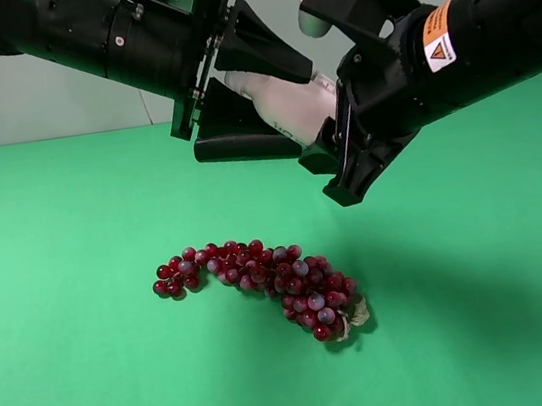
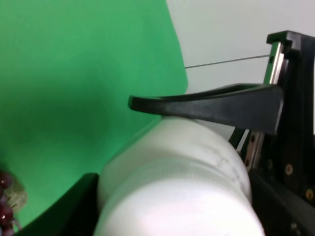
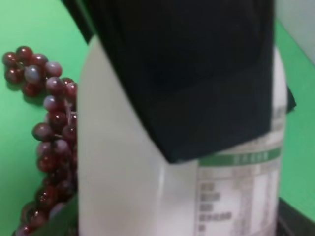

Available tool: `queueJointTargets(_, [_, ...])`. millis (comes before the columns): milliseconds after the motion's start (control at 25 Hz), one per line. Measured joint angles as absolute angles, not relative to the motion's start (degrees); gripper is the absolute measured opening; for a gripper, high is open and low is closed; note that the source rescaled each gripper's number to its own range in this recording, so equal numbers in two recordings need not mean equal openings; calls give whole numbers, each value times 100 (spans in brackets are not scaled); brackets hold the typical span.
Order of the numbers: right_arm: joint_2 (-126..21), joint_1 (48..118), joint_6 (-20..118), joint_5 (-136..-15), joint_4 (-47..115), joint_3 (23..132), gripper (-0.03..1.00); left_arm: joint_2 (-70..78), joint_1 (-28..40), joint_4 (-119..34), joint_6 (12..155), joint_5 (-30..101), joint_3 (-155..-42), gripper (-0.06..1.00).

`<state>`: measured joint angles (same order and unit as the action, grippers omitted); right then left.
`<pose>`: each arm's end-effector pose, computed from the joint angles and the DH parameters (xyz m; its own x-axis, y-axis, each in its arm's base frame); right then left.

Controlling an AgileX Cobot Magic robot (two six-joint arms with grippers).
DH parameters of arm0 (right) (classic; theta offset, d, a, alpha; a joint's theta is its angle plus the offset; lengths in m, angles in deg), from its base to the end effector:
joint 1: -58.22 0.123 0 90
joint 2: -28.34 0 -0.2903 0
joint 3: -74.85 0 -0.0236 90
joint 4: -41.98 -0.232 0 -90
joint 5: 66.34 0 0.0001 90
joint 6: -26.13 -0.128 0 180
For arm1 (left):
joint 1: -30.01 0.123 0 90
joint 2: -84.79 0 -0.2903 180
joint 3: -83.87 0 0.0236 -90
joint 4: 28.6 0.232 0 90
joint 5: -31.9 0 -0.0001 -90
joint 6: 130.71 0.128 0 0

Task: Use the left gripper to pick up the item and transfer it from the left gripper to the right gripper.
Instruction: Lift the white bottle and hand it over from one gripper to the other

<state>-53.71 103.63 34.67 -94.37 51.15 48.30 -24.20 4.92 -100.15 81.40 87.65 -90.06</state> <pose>0.2001 0.1893 0.2665 -0.2934 -0.7046 -0.6461 -0.7911 0.5584 -0.2498 0.2885 -0.2460 0.2598 -0.9461 0.1294 -0.2969 0.3226 0.4583 -0.8282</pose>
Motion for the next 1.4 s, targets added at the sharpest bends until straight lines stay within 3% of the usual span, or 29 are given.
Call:
queueJointTargets(840, [-5371, 10363, 3449, -9436, 5114, 4830, 3, -2420, 492, -10004, 8047, 8731, -9006, 0])
queueJointTargets(920, [-5385, 10363, 3449, -9478, 5106, 4830, 3, -2420, 492, -10077, 7993, 8674, -9006, 18])
queueJointTargets(1000, [-5391, 10363, 3449, -9498, 5101, 4830, 3, -2420, 492, -10180, 7981, 8592, -9006, 53])
queueJointTargets(1080, [-5391, 10363, 3449, -9499, 5101, 4825, 3, -2420, 492, -10203, 7981, 8574, -9006, 74])
queueJointTargets(1160, [-5391, 10363, 3449, -9504, 5101, 4825, 3, -2420, 492, -10222, 7981, 8575, -9006, 83])
queueJointTargets(1400, [-5391, 10363, 3449, -9521, 5101, 4825, 3, -2420, 492, -10237, 7980, 8575, -9006, 89])
